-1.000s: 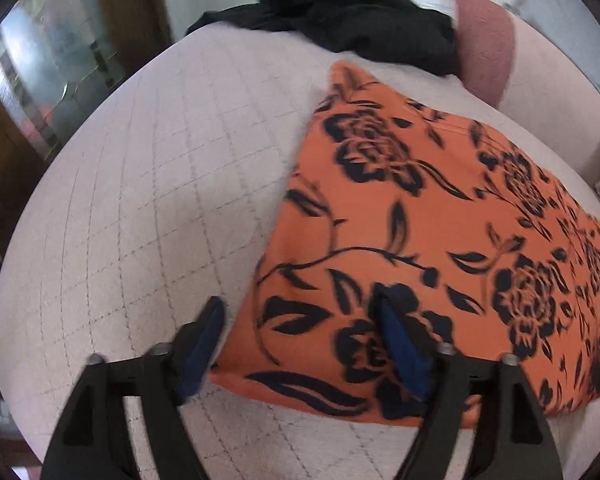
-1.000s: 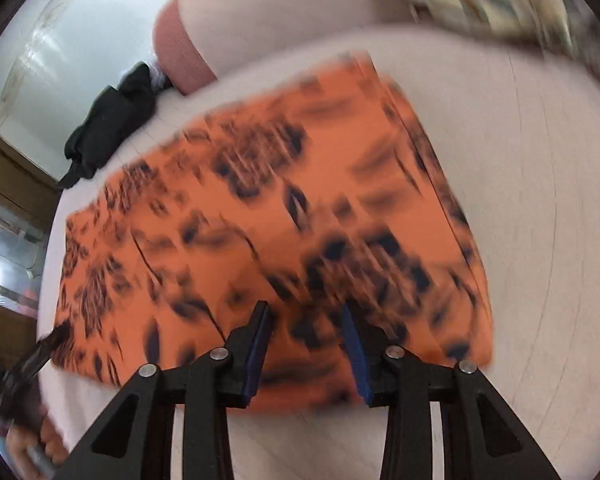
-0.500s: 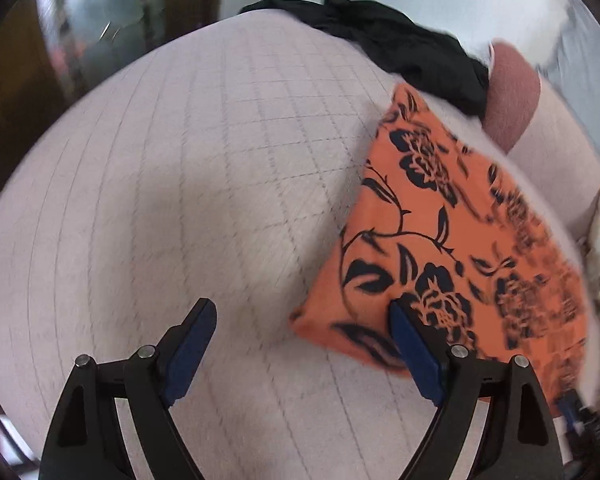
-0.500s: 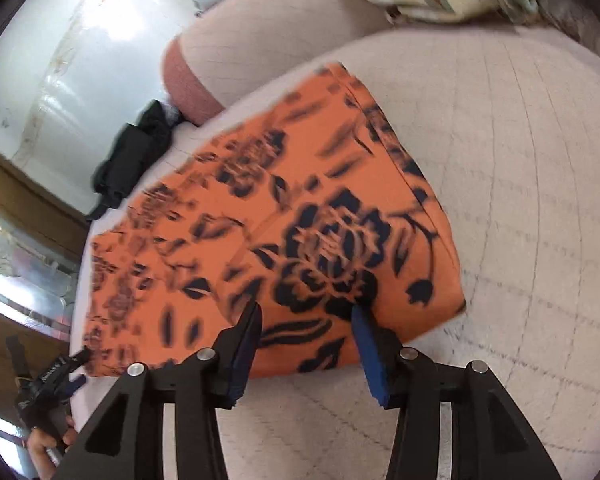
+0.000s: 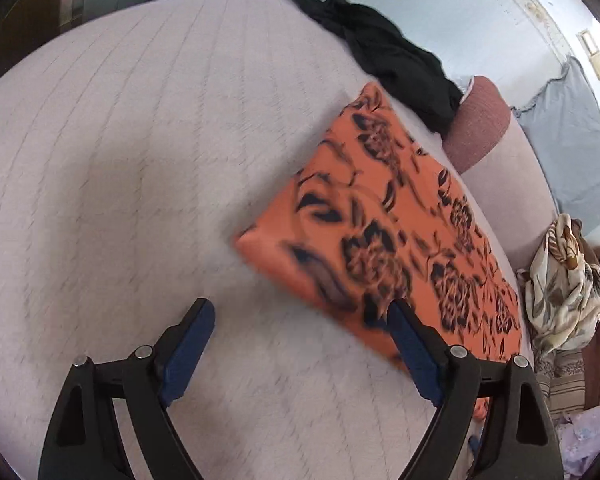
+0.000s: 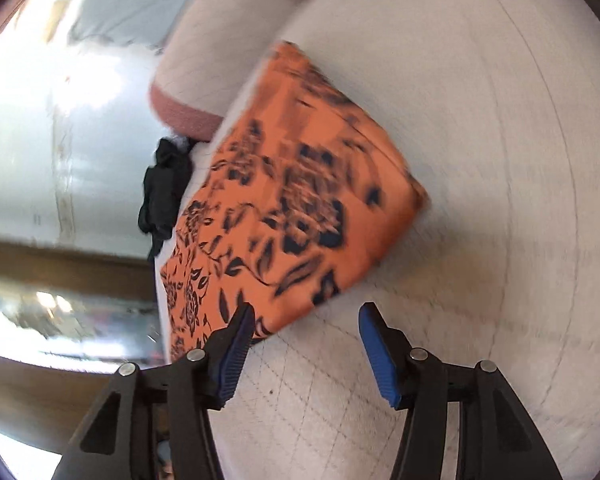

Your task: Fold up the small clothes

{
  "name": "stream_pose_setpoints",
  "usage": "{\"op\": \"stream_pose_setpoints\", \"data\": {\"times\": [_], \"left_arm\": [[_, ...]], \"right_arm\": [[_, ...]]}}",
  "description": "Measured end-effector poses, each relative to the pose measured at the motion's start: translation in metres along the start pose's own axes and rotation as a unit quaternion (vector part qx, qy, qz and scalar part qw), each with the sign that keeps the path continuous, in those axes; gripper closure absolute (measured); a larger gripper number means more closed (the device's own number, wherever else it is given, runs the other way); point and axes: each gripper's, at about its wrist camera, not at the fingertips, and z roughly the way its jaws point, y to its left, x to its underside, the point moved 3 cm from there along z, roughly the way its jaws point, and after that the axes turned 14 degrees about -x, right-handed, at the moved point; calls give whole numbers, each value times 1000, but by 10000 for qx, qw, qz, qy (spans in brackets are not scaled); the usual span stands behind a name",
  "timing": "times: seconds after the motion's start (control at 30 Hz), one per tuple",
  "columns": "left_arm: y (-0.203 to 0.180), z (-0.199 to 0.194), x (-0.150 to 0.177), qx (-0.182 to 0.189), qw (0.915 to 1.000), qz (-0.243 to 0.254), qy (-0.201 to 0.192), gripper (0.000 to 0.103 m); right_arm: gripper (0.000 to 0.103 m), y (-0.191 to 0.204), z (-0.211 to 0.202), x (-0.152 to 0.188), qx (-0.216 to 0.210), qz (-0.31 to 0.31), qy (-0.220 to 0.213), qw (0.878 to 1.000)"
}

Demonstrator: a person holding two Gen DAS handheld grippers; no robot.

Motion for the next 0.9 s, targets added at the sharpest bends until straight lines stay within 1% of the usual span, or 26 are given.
{"op": "stream_pose_setpoints", "data": {"times": [0.03,0.1,0.17,0.27,0.3,0.33,0.37,0.4,0.43,0.47,0.53,0.57,0.6,0.63,0.67,0.7,0.73,0.77,0.8,0.83,0.9], "left_arm": [[-8,9,-8,128,9999,-45,17,15],[-6,16,-18,497,9981,-373,31,15],[-6,22,-22,624,9965,-556,-29,15],[-8,26,-28,736,9942,-753,-215,16],[-7,24,-28,754,9936,-796,-267,20],[-7,25,-29,731,9934,-830,-304,37],[-6,27,-30,641,9939,-838,-313,47],[-5,30,-31,530,9946,-842,-310,61],[-4,32,-31,464,9947,-859,-334,62],[-5,33,-32,473,9943,-886,-364,63],[-6,33,-32,405,9947,-835,-438,68],[-8,33,-31,347,9952,-776,-478,69],[-8,33,-31,310,9955,-732,-507,70],[-8,32,-30,308,9956,-720,-523,72],[-7,31,-30,321,9955,-720,-529,72],[-6,30,-30,356,9952,-739,-539,74],[-5,30,-30,376,9950,-754,-532,75],[-4,28,-30,395,9950,-752,-526,76],[-2,26,-29,416,9950,-750,-520,77],[-1,23,-29,448,9948,-753,-513,78],[1,17,-28,566,9939,-795,-520,80]], "right_arm": [[44,-7,3,0,-65,223,-21,9997],[43,-11,4,-3,-231,357,-158,9990],[40,-11,9,-11,-400,339,-293,9982],[40,-18,18,-24,-590,470,-583,9954],[39,-17,20,-28,-646,422,-644,9949],[39,-16,23,-32,-691,322,-682,9948],[39,-15,26,-34,-716,253,-727,9945],[39,-15,28,-37,-731,222,-779,9940],[39,-13,30,-40,-753,183,-842,9934],[40,-12,32,-43,-772,144,-887,9930],[42,-9,39,-48,-759,47,-923,9928],[49,-8,41,-51,-716,-5,-917,9932],[68,-8,45,-54,-640,-32,-924,9937],[77,-11,47,-57,-495,-36,-921,9945],[86,-16,51,-61,-485,47,-882,9949],[88,-18,52,-63,-563,139,-910,9942],[88,-16,52,-64,-559,104,-935,9940],[88,-10,52,-63,-433,-44,-954,9945],[88,-1,52,-60,-227,-338,-1003,9941],[88,4,52,-58,-113,-536,-1033,9931],[89,15,47,-55,-84,-781,-1115,9907]]}}
